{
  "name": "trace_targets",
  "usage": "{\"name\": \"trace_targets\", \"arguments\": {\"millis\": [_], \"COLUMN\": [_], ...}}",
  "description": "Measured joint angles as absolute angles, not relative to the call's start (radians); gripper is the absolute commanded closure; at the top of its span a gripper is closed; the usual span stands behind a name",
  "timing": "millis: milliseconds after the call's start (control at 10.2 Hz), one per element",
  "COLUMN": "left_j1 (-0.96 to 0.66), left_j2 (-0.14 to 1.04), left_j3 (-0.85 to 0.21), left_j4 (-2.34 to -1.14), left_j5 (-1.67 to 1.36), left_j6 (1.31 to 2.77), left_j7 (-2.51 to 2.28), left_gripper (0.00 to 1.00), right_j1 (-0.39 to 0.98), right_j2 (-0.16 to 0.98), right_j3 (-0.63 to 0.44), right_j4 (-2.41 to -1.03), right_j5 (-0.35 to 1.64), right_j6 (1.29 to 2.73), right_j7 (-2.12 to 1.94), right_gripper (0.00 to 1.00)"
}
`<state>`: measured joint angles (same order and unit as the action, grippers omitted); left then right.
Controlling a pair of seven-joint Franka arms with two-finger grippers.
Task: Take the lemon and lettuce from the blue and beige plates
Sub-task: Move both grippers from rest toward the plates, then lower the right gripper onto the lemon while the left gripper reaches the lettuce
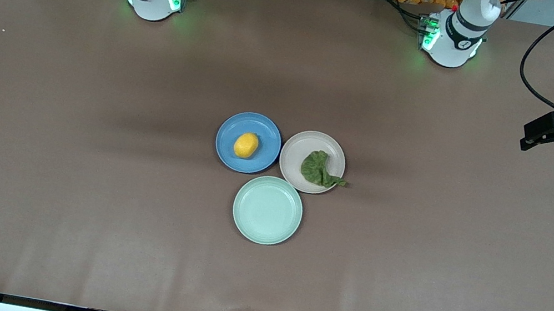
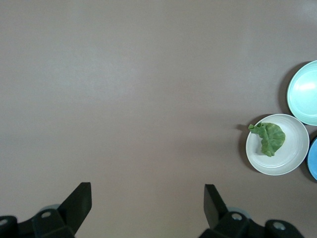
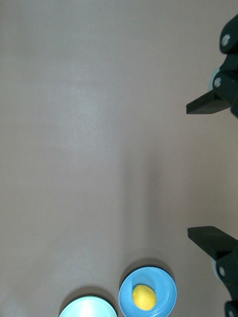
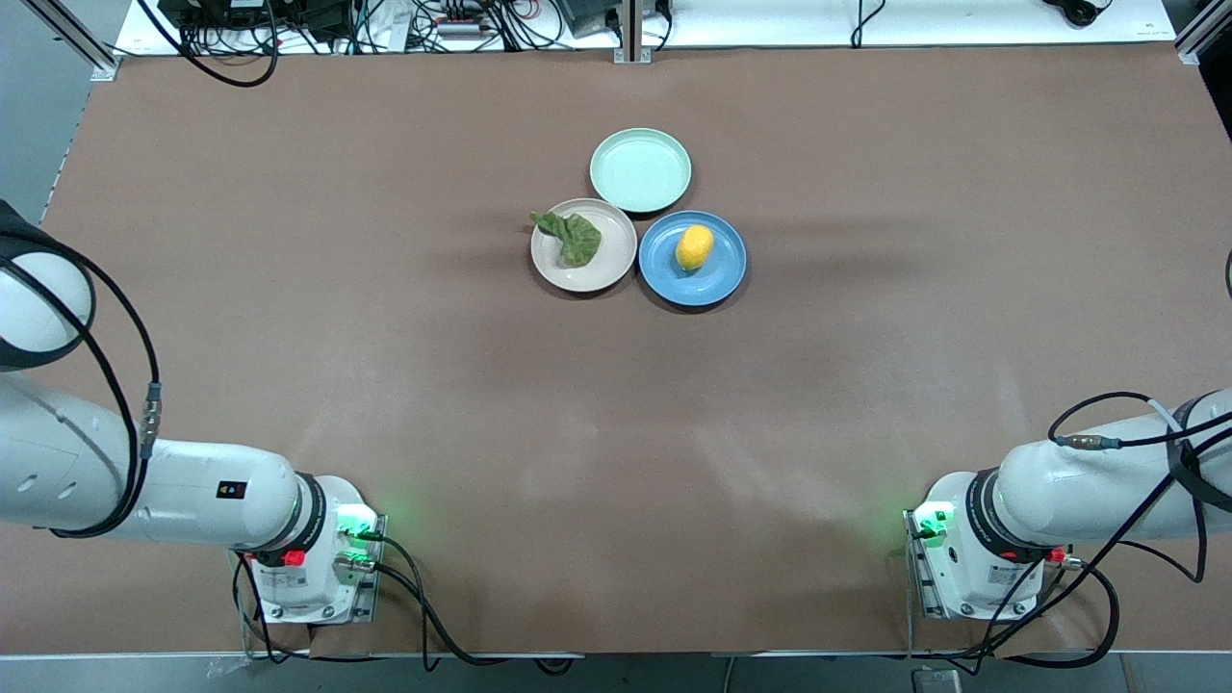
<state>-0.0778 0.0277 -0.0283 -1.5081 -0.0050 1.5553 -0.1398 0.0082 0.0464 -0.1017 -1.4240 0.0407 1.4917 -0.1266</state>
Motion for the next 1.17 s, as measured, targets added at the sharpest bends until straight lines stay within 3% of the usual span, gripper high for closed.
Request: {"name": "trace_targets", "arguments": {"millis": [585,1171], "left_j1": [-0.107,-0.351], "left_j2": [0.049,0.23], "left_j3": [-0.031,-0.052], "left_j4": [-1.512,-1.517], "left_j5": [-0.039,-0.042], "left_j6": [1.55,1.682], "left_j7": [-0.164,-0.459], "left_gripper": [0.0,0.0], "right_j1": [0.008,0.096], "right_j2": [0.047,0.133], "right_j3": [-0.101,-0.085], "right_j4": [-1.424,-1.442], "right_j5": [0.041,0.056], "right_j6": [1.491,1.497], "right_j7": [-0.127,0.015], "right_gripper": [0.0,0.0]}}
